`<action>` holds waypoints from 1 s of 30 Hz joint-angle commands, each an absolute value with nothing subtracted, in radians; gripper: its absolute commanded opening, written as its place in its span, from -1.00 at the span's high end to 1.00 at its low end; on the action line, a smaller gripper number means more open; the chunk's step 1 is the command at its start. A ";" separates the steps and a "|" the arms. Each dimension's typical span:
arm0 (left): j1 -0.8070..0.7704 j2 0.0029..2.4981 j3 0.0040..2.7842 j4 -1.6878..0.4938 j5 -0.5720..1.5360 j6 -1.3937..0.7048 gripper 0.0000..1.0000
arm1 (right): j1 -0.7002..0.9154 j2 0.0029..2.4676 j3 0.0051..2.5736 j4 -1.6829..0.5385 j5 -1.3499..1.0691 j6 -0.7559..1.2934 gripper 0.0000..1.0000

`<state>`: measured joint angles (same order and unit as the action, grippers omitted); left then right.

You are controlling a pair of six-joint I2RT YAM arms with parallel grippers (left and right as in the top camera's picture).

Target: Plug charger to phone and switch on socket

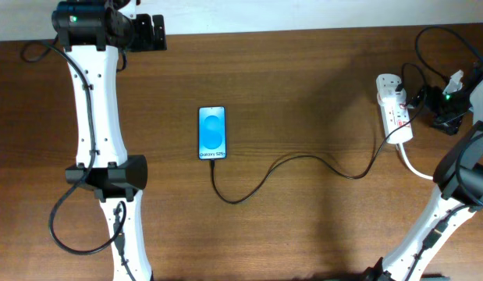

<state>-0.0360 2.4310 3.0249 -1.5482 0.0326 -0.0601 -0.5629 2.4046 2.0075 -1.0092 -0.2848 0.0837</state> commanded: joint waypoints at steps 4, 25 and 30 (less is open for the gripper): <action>-0.028 2.408 3.039 -1.546 0.022 -0.052 -0.99 | -0.560 2.435 2.001 -0.990 -0.281 0.114 -0.97; -0.028 2.408 3.039 -1.547 0.022 -0.052 -0.99 | -0.502 2.447 2.001 -1.065 -0.276 0.113 -0.97; -0.028 2.408 3.039 -1.547 0.022 -0.052 -0.99 | -0.487 2.447 2.001 -1.072 -0.275 0.113 -0.97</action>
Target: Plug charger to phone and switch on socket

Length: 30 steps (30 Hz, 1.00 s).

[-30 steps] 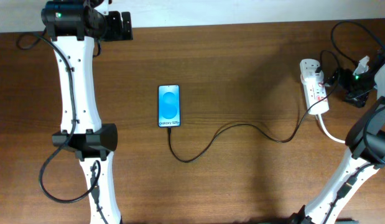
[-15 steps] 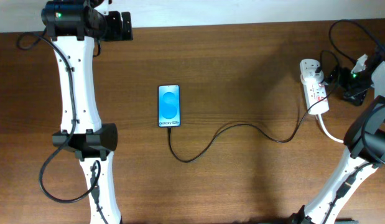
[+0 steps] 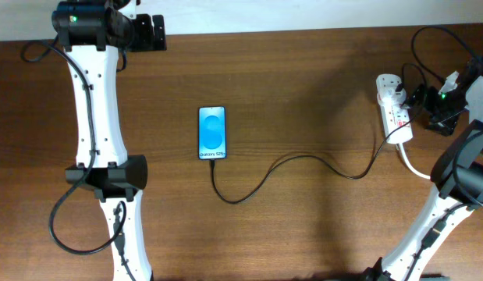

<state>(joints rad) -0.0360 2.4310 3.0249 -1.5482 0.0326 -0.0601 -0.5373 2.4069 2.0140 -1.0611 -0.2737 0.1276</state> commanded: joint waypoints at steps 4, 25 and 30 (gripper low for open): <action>-0.028 2.408 3.039 -1.547 0.022 -0.052 -0.99 | -0.497 2.447 2.006 -1.047 -0.245 0.113 -0.97; -0.028 2.408 3.039 -1.543 0.022 -0.052 -0.99 | -0.527 1.984 2.495 -1.432 -0.332 -0.016 -0.97; -0.028 2.408 3.039 -1.543 0.022 -0.052 -0.99 | -0.335 1.838 2.495 -1.491 -0.325 -0.023 -0.97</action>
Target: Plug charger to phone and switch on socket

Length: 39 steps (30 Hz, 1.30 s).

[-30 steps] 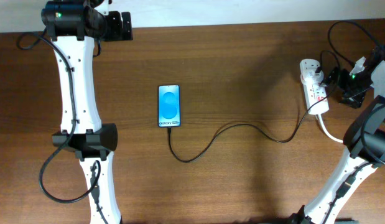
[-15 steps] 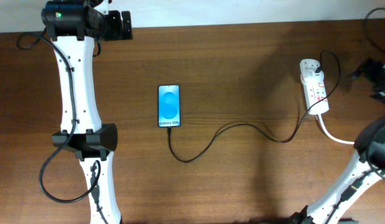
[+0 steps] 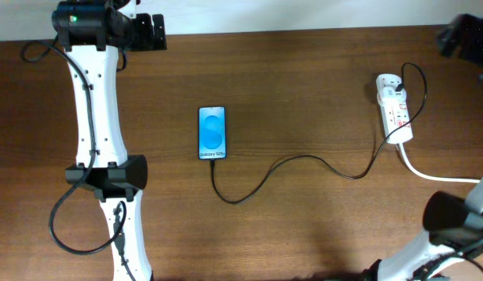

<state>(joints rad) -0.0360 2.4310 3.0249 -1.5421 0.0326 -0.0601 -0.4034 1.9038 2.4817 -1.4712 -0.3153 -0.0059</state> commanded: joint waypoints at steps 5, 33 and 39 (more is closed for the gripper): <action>-0.028 2.408 3.039 -1.543 0.022 -0.052 -0.99 | -0.186 1.722 2.495 -1.617 -0.170 -0.023 -0.97; -0.028 2.408 3.039 -1.543 0.022 -0.052 -0.99 | -0.118 1.334 2.226 -1.343 -0.164 0.008 -0.97; -0.028 2.408 3.039 -1.543 0.022 -0.052 -0.99 | -0.059 0.993 1.576 -0.805 -0.169 0.008 -0.97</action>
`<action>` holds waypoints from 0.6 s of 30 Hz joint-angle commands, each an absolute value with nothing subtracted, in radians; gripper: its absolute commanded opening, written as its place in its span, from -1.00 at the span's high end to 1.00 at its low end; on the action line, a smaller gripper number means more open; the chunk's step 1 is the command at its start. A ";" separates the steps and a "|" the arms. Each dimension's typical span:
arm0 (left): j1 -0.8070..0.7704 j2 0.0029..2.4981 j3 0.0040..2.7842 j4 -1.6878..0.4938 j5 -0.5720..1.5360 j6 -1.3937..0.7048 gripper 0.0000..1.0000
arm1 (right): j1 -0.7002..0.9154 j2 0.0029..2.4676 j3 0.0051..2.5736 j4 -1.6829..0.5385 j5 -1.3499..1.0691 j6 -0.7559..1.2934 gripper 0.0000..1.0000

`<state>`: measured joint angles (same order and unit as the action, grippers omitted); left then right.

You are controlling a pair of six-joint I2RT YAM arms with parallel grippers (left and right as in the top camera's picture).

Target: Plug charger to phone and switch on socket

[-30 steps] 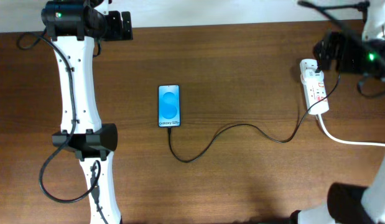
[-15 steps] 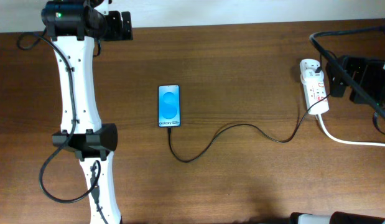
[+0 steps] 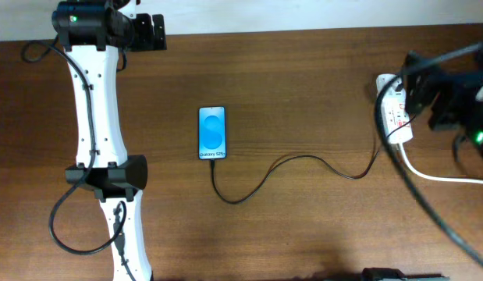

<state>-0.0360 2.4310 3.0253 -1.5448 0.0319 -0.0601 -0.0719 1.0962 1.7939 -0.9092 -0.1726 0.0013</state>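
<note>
The phone [image 3: 212, 133] lies flat mid-table with its screen lit blue. A black charger cable [image 3: 303, 158] meets the phone's bottom edge, loops across the wood and rises to the white power strip [image 3: 395, 117] at the right. My right gripper [image 3: 425, 87] is a dark, blurred shape high up near the camera, overlapping the strip's right side; its jaws cannot be made out. My left gripper [image 3: 153, 33] rests at the far back left, away from the phone, with nothing in it.
The strip's white lead [image 3: 440, 177] runs off to the right edge. A blurred dark cable of the right arm [image 3: 436, 211] slants across the lower right. The left arm's white links [image 3: 93, 117] stand along the left side of the brown table [image 3: 303, 234].
My right arm was up in the back right corner, clear of the strip. Now it hangs large and blurred over the strip's right side. Phone, cable and left arm are unchanged.
My right gripper stood just right of the power strip, then nearer with its tip at the strip's edge. After that it was off in the back right corner, and now it is again over the strip. The phone stayed lit with the cable at its bottom edge throughout.
</note>
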 commanded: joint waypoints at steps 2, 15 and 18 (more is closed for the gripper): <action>-0.028 2.408 3.039 -1.543 0.022 -0.052 -0.99 | -0.059 0.870 1.332 -0.617 -0.172 0.008 -0.97; -0.028 2.408 3.039 -1.543 0.022 -0.052 -0.99 | -0.043 0.184 0.256 0.069 -0.149 0.008 -0.97; -0.028 2.408 3.039 -1.543 0.022 -0.052 -0.99 | -0.043 0.130 0.171 0.091 -0.148 0.008 -0.97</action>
<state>-0.0360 2.4310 3.0261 -1.5444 0.0257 -0.0601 -0.0551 0.1638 0.2188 0.0811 -0.1642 0.0006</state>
